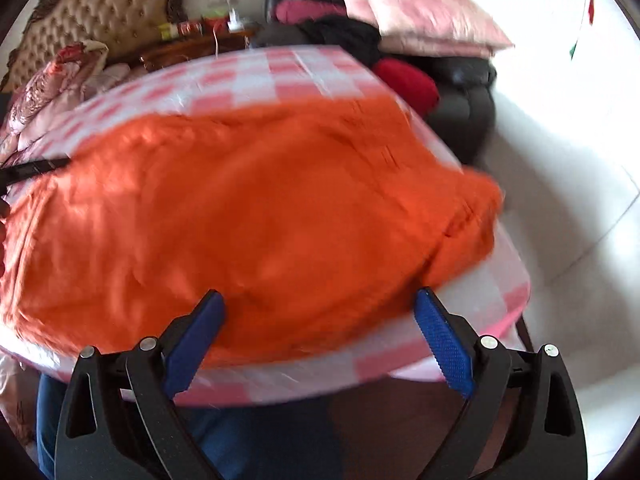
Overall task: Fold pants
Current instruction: 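Lay the pants edge back down and open the left tool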
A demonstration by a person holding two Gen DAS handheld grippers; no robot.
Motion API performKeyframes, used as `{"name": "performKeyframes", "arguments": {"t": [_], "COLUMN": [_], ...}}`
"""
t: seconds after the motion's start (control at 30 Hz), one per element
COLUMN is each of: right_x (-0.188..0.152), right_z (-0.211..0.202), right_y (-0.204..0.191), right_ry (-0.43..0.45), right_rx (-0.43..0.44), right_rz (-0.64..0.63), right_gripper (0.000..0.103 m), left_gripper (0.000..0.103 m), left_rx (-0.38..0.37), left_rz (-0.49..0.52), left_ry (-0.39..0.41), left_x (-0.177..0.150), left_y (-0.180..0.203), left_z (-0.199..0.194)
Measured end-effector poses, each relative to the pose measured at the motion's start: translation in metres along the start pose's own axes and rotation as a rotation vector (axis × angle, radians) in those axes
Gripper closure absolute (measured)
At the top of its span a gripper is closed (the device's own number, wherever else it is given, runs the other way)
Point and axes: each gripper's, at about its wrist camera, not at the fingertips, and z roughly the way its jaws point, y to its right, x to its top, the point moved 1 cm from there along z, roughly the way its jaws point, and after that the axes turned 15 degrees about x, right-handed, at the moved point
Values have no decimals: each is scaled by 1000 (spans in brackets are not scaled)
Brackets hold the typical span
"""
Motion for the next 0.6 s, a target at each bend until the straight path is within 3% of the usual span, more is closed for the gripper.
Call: {"name": "performKeyframes", "arguments": {"t": [0.07, 0.2, 0.37, 0.43, 0.5, 0.6], "right_x": [-4, -4, 1, 1, -4, -1], "right_z": [-3, -9, -27, -16, -8, -13], "right_y": [10, 14, 24, 35, 51, 48], "right_ry": [15, 28, 130, 94, 57, 60], "right_rx": [40, 29, 14, -26, 32, 14], "right_rz": [34, 43, 38, 34, 99, 75], "right_gripper": [12, 12, 12, 12, 11, 11], "left_gripper": [69, 69, 69, 69, 69, 82], "left_rx": [-37, -78, -202, -231, -268, -291], "left_rz": [-7, 2, 36, 38, 57, 118], "left_ry": [39, 83, 149, 140, 122, 97], "left_x": [-1, -6, -14, -13, -11, -15], "left_y": [4, 32, 96, 122, 146, 185], "left_z": [-16, -41, -74, -79, -80, -83]}}
